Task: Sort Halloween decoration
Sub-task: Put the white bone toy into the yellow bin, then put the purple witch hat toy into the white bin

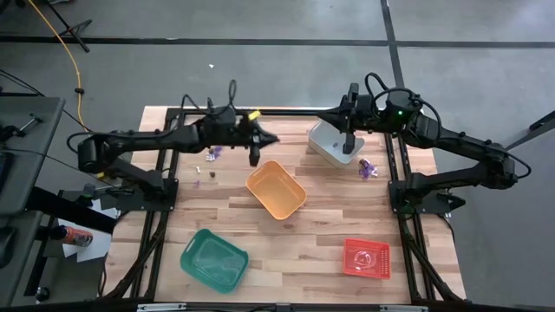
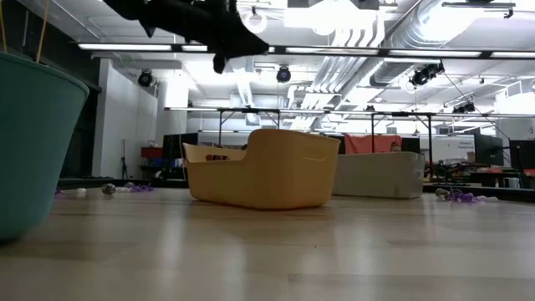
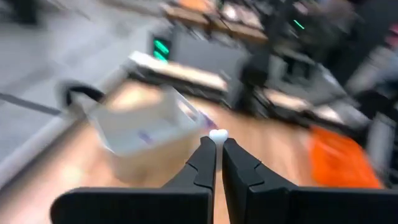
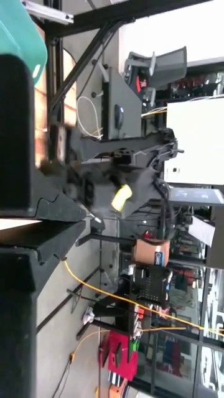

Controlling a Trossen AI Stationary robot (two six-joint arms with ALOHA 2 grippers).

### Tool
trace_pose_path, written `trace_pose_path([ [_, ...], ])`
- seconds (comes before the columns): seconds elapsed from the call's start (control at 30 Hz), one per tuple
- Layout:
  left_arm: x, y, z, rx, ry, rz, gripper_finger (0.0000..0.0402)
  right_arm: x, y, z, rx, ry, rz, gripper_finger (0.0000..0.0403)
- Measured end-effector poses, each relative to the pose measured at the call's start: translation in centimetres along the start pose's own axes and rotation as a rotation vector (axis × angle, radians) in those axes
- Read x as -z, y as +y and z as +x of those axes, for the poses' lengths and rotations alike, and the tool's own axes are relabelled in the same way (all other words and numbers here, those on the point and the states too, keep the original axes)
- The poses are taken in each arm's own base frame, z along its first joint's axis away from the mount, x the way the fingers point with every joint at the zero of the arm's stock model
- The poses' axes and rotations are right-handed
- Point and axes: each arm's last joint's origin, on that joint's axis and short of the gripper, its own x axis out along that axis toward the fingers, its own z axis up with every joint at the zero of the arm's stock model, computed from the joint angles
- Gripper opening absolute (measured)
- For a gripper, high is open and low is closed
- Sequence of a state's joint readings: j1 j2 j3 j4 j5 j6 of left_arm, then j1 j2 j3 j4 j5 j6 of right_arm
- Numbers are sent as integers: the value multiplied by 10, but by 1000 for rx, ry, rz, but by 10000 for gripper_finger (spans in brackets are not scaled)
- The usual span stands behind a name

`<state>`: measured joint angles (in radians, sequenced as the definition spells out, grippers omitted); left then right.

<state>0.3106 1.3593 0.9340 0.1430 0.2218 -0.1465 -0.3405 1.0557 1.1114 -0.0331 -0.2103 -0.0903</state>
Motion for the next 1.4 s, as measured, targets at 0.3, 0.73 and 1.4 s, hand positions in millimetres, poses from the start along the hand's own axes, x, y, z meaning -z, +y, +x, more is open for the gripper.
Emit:
trace_pose_path([
  [0.3,48,-21,28,113,307,182,1,1,-4,-1,63,14,-20,0],
  [0.73,99,-26,56,135,544,320,29,2,-7,-1,77,16,13,0],
  [1.4,1,-10,5,-22,463,240,144,3,-7,-1,74,33,38,0],
])
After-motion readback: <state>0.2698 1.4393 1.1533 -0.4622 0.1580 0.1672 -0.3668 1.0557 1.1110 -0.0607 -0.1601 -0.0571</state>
